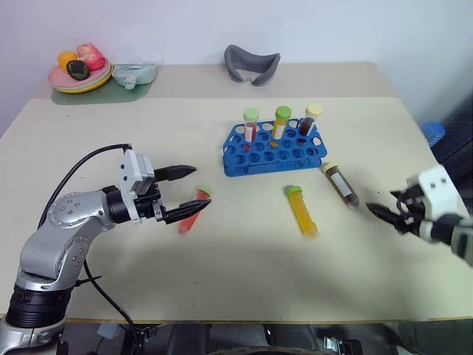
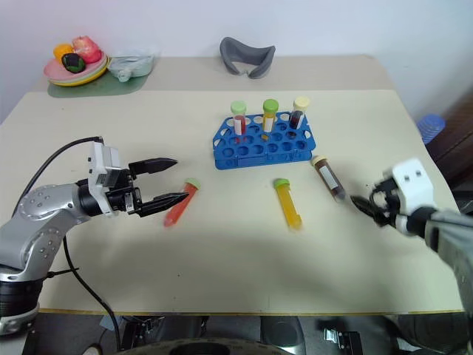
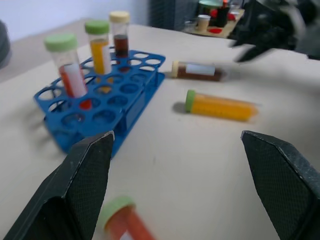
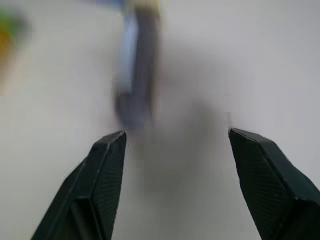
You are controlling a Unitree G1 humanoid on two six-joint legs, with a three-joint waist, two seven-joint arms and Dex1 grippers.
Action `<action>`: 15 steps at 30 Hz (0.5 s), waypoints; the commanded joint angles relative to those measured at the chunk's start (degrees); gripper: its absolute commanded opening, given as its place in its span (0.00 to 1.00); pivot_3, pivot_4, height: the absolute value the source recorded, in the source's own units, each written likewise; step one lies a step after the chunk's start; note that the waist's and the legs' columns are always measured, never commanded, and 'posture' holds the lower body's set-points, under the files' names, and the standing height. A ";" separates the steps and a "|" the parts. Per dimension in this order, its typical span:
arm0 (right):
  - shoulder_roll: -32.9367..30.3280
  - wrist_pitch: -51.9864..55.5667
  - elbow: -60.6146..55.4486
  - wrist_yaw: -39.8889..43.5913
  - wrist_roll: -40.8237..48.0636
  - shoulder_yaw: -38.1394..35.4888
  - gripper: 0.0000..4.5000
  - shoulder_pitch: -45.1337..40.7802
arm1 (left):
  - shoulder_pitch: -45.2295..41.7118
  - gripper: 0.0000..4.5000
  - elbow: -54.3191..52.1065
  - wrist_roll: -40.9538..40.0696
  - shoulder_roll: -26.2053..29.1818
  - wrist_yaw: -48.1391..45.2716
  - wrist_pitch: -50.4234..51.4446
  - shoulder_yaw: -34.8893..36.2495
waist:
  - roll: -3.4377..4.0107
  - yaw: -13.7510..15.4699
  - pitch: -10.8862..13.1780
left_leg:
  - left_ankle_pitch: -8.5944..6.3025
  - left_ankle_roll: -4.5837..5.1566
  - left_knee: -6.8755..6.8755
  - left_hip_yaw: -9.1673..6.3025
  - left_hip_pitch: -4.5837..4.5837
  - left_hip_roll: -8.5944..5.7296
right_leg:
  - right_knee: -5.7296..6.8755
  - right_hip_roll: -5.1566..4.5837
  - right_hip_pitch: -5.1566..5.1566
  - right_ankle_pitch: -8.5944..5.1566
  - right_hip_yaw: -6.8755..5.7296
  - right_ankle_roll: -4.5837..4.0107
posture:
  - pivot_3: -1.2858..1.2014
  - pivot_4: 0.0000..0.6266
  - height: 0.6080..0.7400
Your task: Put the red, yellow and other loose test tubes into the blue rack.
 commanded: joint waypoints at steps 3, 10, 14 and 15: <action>-3.35 14.61 10.07 1.60 2.97 9.23 0.73 -20.64 | -1.60 0.93 -1.51 -0.32 3.30 -3.28 2.76 -2.88 | -0.02 0.04 0.02 | -0.04 0.07 0.01 0.00 -0.11 -0.01 | -0.07 -0.01 -0.08 0.00 -0.01 0.00 | 0.52 0.24 1.00; -0.08 21.13 16.25 2.19 0.94 21.64 0.73 -33.76 | -3.06 0.93 -0.33 -5.87 6.33 -13.40 5.20 -3.03 | 0.01 0.08 0.05 | -0.05 0.09 -0.06 0.02 -0.43 0.01 | -0.03 -0.01 -0.49 0.00 -0.02 0.00 | 0.52 0.24 1.00; 1.94 22.25 18.38 1.66 -0.14 24.11 0.73 -35.89 | -3.86 0.93 0.00 -4.29 6.66 -15.05 3.10 -3.41 | 0.01 0.01 0.06 | -0.05 0.09 0.03 0.03 -0.62 -0.01 | 0.01 -0.03 -0.64 0.01 -0.02 0.01 | 0.52 0.24 1.00; 2.36 22.32 19.04 1.57 -0.39 24.43 0.73 -36.40 | -3.98 0.93 0.09 -3.80 6.62 -15.26 2.54 -3.54 | 0.01 0.01 0.06 | -0.05 0.08 0.05 0.02 -0.62 0.00 | 0.01 -0.02 -0.64 0.01 -0.03 0.01 | 0.52 0.24 1.00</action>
